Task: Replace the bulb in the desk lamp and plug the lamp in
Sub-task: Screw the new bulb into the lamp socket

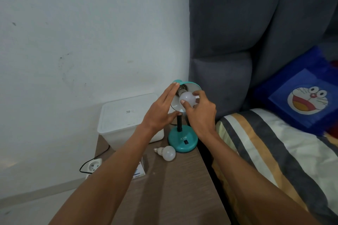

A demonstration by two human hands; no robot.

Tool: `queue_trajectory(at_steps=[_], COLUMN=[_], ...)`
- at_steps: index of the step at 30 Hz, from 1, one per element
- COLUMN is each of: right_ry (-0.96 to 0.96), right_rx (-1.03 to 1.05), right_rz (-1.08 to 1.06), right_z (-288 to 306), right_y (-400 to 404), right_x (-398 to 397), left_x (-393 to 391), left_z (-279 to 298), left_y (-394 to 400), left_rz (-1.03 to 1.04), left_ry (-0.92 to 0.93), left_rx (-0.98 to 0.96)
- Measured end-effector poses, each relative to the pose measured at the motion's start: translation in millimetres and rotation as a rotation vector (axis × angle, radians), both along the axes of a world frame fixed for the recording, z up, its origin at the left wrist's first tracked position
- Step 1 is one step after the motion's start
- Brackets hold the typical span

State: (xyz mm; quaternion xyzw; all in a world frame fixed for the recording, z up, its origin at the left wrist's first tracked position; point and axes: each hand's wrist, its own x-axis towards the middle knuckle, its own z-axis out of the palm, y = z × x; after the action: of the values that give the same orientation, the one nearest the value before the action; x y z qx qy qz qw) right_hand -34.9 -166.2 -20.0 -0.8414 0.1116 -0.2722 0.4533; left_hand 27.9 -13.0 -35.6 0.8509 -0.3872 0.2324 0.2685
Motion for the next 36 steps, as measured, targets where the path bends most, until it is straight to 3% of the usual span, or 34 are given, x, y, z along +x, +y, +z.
queue_trajectory(at_steps=[15, 24, 32, 36], right_ry=[0.009, 0.0, 0.0, 0.021], right_rx=[-0.048, -0.206, -0.05, -0.181], right_rz=[0.027, 0.044, 0.031, 0.015], right_z=[-0.6, -0.8, 0.1, 2.9], right_y=[6.3, 7.0, 10.9, 10.0], right_x=[1.0, 0.4, 1.8, 3.3], left_x=[1.7, -1.6, -0.9, -0.4], left_z=[-0.2, 1.6, -0.7, -0.6], left_y=[-1.2, -0.7, -2.5, -1.3], left_rz=[0.0, -0.002, 0.015, 0.018], left_ry=[0.011, 0.029, 0.029, 0.032], left_rx=[-0.025, -0.038, -0.032, -0.033])
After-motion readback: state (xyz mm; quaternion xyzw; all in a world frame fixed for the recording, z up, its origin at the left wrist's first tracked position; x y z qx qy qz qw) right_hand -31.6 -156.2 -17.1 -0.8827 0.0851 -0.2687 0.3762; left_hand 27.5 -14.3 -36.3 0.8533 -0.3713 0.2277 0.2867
